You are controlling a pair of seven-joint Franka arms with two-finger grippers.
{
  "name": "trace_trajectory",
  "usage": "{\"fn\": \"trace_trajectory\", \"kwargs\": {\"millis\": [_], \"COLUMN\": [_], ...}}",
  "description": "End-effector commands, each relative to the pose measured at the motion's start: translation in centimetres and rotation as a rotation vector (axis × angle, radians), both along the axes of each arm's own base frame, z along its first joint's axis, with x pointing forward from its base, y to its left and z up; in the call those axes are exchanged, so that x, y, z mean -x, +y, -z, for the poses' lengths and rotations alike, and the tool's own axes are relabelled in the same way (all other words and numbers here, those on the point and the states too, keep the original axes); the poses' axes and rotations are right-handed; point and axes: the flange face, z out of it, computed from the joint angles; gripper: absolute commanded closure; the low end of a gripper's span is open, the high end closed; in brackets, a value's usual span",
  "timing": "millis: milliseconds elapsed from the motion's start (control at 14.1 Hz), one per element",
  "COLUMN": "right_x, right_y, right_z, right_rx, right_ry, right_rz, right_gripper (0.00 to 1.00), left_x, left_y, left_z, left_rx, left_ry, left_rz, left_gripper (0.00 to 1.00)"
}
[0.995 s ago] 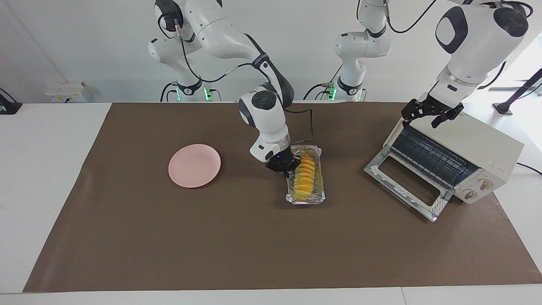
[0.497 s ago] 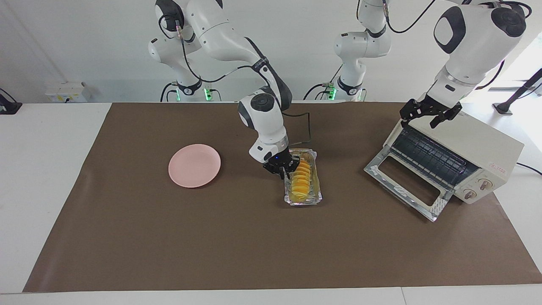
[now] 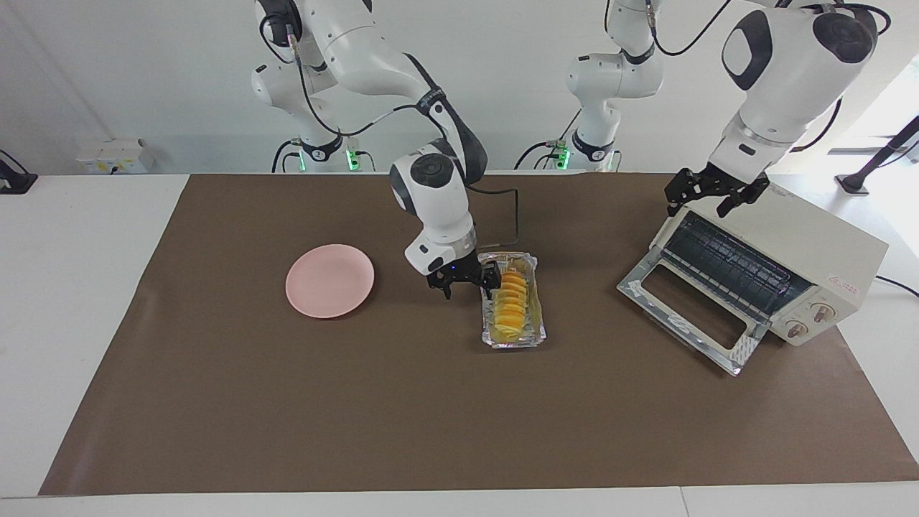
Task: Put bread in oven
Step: 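Release the tray with the right gripper while the left gripper reaches it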
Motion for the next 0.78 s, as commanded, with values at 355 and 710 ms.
{"fn": "trace_trajectory", "kwargs": {"millis": [355, 710], "right_x": [-2.8, -3.7], "right_y": [-16.6, -29.4], "right_z": [-8.6, -11.1], "right_rx": [0.036, 0.053], "right_ry": [0.063, 0.035], "right_rz": [-0.076, -0.274], "right_gripper": [0.0, 0.0], "left_x": [-0.2, 0.5], "left_y": [-14.3, -25.1], "left_z": [4.8, 11.5], "left_rx": [0.002, -0.013], "left_ry": [-0.022, -0.028], "left_rz": [-0.053, -0.089], "left_gripper": [0.0, 0.0]}}
